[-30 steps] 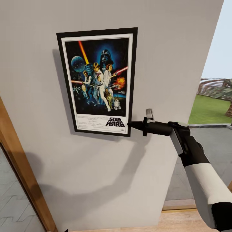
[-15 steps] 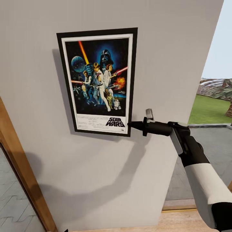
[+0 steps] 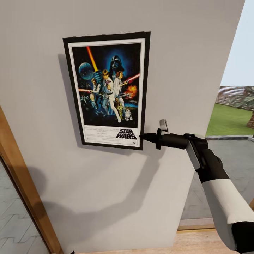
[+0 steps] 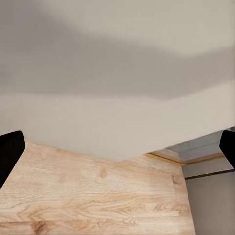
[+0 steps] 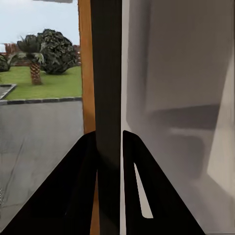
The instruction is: Pick up the poster from the kitchen countertop and hang it on one of the wall nails in the kitchen.
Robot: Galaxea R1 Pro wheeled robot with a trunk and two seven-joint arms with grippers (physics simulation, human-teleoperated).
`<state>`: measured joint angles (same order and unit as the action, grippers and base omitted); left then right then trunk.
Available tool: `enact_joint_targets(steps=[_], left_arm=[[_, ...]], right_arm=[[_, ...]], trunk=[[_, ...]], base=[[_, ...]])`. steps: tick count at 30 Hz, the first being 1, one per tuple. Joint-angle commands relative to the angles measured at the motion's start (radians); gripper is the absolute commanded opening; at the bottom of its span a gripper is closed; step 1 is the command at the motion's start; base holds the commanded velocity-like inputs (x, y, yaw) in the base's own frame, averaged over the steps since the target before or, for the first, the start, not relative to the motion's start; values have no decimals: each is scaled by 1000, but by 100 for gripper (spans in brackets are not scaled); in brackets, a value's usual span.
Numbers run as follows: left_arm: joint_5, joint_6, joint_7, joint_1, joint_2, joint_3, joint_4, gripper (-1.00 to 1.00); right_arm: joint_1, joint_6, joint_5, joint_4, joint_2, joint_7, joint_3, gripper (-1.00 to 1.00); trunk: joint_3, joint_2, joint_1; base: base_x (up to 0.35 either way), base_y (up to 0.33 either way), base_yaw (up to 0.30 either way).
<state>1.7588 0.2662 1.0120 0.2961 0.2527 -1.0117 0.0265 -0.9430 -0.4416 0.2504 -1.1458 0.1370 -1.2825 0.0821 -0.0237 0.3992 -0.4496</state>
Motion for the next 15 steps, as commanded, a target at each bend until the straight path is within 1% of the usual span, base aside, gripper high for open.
enact_joint_targets(steps=[1,7,15], left_arm=[[5,4,-1,-6,0,-4,1,100],[5,4,-1,-6,0,-4,1,100],[5,4,-1,-6,0,-4,1,100]], right_arm=[[0,-15,14,6,3,6,-3,-100],[0,-17,42,8,3,7,-8,-100],[0,-17,42,8,3,7,-8,-100]], trunk=[[0,1,0],[0,1,0],[0,1,0]], base=[[0,0,0],[0,0,0],[0,0,0]])
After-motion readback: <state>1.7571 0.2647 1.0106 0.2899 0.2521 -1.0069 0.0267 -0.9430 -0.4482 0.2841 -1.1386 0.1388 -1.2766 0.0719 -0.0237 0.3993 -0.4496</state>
